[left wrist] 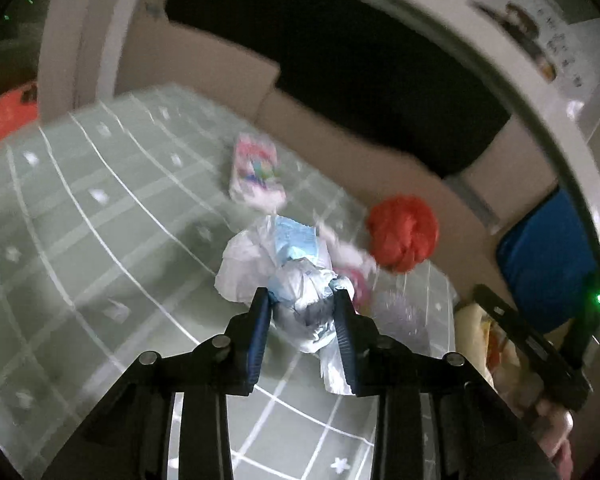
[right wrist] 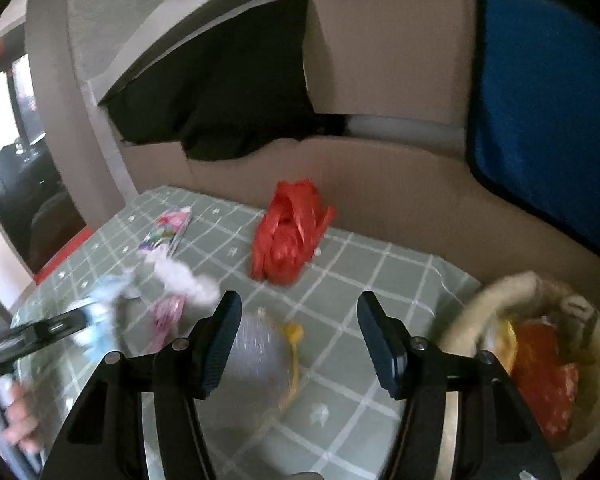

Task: Collect trash
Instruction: 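Grasp the white plastic bundle with the left tool while the right tool grasps the red plastic bag, then lift and carry the white bundle and red bag over the bin, then open both tools over the bin, dropping the white bundle and red bag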

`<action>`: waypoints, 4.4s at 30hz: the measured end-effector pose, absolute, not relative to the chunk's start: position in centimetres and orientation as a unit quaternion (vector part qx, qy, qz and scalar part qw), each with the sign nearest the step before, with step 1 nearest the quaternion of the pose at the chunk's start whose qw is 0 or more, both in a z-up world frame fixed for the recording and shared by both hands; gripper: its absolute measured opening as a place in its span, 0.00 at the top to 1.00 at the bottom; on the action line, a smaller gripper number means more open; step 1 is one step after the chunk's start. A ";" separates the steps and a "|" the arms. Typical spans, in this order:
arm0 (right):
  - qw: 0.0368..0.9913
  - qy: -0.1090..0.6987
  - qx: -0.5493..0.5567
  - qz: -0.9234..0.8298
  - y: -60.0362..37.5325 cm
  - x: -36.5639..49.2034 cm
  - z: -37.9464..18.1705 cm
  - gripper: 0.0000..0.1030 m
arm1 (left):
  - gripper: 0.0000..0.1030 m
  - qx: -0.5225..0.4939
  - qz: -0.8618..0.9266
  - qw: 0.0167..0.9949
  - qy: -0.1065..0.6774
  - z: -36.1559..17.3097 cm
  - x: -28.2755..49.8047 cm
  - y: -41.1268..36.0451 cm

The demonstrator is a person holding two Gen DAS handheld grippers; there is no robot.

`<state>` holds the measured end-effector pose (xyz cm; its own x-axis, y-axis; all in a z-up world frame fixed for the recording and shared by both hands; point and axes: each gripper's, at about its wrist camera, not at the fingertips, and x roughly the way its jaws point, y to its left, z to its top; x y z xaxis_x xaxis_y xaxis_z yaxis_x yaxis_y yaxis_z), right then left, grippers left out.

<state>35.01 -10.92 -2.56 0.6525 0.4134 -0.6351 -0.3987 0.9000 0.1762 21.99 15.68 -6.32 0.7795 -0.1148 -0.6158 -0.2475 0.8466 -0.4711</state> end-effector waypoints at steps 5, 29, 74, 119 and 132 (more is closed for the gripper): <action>0.899 0.364 0.050 0.239 -8.3 39.0 -3.1 0.44 | 0.68 -0.241 0.063 0.923 0.292 -4.8 20.6 17.2; 0.895 0.386 -0.033 0.222 -3.7 41.8 -5.2 0.64 | 0.68 -0.260 0.048 0.909 0.322 -6.9 21.1 18.2; 0.969 0.229 0.035 0.088 -32.7 21.4 8.8 0.64 | 0.68 -0.038 -0.197 0.958 0.204 8.7 23.5 -11.8; 0.937 0.327 0.116 0.038 -38.9 32.1 -1.5 0.64 | 0.68 0.021 -0.250 0.835 0.489 -10.9 38.6 -23.0; 0.930 0.338 0.103 0.098 -35.2 31.9 -2.7 0.41 | 0.49 -0.083 -0.249 0.879 0.397 -4.6 34.5 -15.2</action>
<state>31.89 -35.18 -2.70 0.7527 0.2519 -0.6082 -0.1126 0.9596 0.2580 34.54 -15.21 -4.56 0.5607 -0.5043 -0.6567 0.3719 0.8620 -0.3443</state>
